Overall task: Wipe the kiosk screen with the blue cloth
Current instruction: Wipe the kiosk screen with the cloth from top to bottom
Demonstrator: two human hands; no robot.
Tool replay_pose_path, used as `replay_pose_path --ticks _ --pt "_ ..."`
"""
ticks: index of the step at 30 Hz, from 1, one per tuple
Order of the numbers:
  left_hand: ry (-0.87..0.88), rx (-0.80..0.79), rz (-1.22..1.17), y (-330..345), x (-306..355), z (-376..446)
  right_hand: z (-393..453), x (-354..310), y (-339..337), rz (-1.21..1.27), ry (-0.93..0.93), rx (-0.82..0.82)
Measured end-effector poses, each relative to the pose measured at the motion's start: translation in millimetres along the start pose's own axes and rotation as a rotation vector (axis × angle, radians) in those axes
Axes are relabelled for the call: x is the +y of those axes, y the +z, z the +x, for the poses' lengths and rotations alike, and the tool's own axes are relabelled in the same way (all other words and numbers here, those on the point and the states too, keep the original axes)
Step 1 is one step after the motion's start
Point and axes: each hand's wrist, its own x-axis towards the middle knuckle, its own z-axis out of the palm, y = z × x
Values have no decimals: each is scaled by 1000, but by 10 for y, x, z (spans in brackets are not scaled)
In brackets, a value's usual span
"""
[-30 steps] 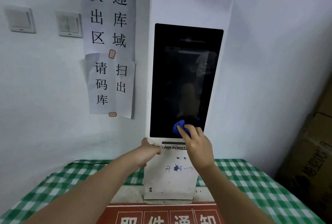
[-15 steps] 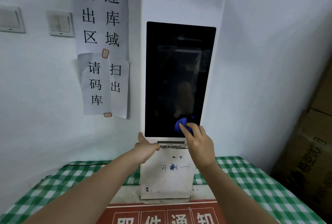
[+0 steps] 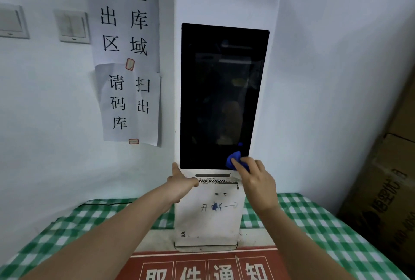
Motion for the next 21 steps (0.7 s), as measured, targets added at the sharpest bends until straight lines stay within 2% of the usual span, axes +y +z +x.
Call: replay_pose_path --ticks 4,6,11,18,21 --pt "0 -15 -3 -14 -11 6 -229 25 69 -2 -57 -117" --pt "-4 -23 -10 -10 3 -4 -145 40 -10 5 -54 -74" --pt "2 -36 -10 7 7 -25 212 58 -164 -6 109 61" --pt "-1 -38 12 25 -20 12 -212 69 28 18 40 -118" --pt "-4 -29 21 25 1 0 -127 117 -77 12 9 -88"
